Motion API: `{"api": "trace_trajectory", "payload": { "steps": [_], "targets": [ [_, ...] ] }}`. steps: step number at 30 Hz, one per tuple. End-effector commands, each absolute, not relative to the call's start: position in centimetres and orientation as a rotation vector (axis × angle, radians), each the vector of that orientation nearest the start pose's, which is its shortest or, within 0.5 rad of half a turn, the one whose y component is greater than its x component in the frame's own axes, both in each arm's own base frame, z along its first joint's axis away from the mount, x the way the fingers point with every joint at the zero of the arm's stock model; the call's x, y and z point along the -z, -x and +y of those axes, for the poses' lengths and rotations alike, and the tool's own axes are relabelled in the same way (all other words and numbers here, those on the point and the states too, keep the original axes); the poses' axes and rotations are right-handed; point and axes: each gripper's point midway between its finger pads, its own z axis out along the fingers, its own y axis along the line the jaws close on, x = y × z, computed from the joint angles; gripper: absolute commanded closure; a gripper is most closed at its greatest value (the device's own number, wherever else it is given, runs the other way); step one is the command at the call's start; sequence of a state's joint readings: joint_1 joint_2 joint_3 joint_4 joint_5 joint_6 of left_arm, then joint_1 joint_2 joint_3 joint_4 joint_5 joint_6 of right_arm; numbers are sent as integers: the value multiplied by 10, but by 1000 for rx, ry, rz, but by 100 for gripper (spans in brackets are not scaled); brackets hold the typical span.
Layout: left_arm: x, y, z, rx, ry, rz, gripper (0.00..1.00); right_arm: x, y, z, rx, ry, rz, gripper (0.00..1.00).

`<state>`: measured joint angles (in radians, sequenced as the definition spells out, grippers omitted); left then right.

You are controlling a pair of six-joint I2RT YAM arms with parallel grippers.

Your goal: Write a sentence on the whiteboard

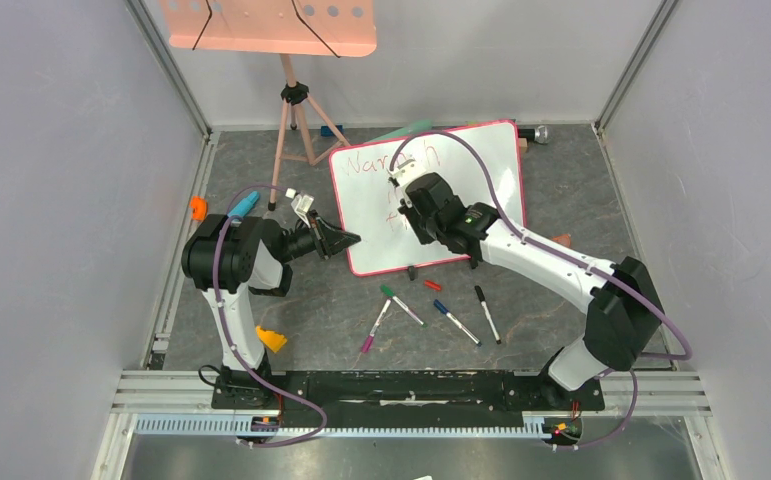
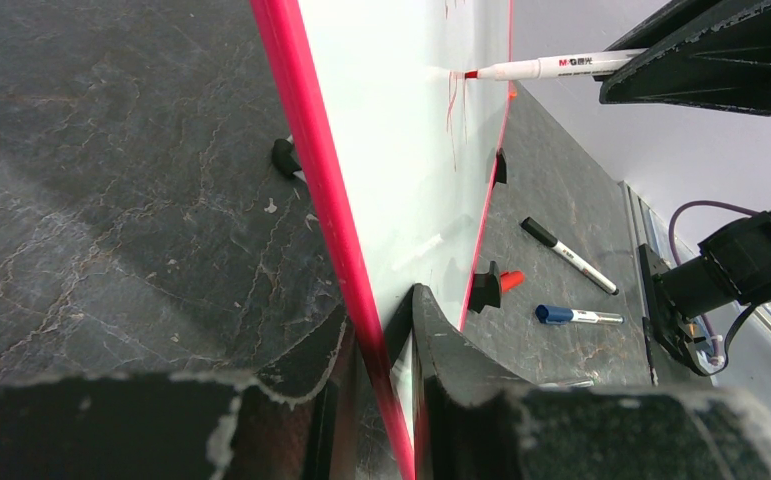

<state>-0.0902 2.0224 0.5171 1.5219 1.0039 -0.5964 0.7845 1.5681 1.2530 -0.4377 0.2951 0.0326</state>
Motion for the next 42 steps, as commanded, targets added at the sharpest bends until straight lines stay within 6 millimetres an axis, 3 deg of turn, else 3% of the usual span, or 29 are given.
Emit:
{"api": "trace_trajectory", "payload": {
  "steps": [1,4,9,17,32,42],
  "targets": [
    [-79,-376,-175,1084,-414,1595,93,-179,-343,258,-49,653,2140,100],
    [-79,-376,-175,1083,-418,1593,93,-197,-334,265,-142,680,2100,100],
    [-78,-376,-175,1081,-417,1594,93,-214,-327,256,-163,654,2037,100],
    [-78,-375,-175,1083,-416,1596,93,-201,-336,262,-130,669,2074,100],
    [-77,-375,-174,1082,-410,1600,93,-202,-355,263,-43,663,2054,100],
    [-77,-375,-174,1081,-412,1598,93,-186,-357,247,43,631,2108,100]
  ]
}}
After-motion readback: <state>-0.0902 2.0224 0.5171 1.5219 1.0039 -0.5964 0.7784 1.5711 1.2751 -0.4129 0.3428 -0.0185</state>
